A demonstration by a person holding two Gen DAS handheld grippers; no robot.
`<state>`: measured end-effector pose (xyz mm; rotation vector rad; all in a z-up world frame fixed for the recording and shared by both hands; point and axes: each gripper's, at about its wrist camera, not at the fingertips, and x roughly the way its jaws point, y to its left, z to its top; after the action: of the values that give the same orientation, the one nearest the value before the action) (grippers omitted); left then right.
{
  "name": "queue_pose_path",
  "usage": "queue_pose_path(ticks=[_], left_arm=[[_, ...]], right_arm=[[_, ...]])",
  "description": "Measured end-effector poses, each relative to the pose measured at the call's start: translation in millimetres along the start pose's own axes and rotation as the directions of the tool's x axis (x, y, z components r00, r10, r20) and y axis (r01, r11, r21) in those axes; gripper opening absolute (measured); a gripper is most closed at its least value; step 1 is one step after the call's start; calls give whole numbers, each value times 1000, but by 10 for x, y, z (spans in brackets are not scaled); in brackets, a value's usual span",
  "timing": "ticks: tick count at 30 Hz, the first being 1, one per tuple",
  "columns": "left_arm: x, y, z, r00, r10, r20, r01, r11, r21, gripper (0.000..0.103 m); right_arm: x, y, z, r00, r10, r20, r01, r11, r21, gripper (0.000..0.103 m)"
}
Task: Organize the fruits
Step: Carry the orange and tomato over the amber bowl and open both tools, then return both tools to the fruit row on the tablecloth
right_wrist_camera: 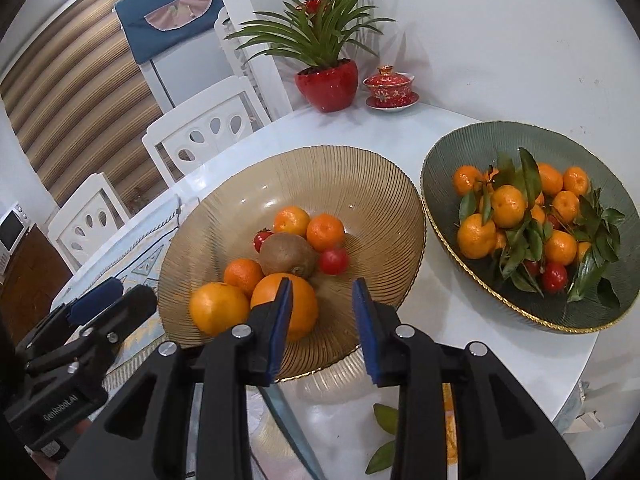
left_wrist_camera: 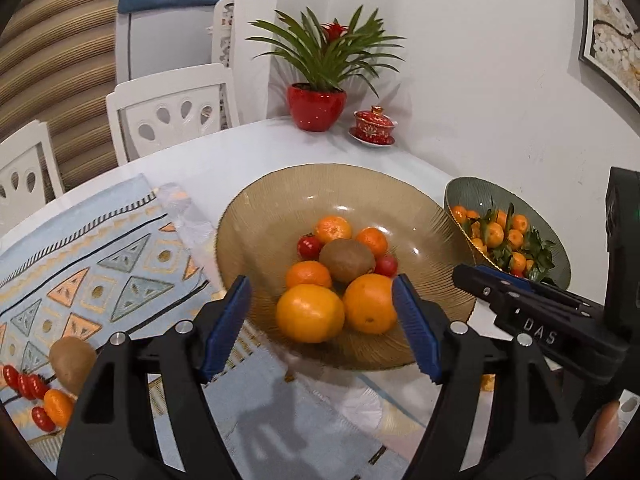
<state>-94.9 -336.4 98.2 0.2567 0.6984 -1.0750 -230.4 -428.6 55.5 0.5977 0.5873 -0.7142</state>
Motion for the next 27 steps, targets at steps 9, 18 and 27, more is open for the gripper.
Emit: queue_pose_path(ticks=[9, 18, 27], left_arm=[[-548, 296, -356, 996, 89, 27, -90, 995, 33, 77], [-1446, 1107, -699, 970, 223, 99, -211, 970, -117, 89], [-1725, 2144, -1477, 903, 429, -36, -415, 847, -333, 95]], right_arm=[[-311, 488, -130, 996, 82, 14, -80, 990, -118, 32], [-368, 1462, -525, 973, 225, -44, -228, 930, -289, 39], [140, 2378, -1248, 921, 316, -230, -381, 852, -358, 46]])
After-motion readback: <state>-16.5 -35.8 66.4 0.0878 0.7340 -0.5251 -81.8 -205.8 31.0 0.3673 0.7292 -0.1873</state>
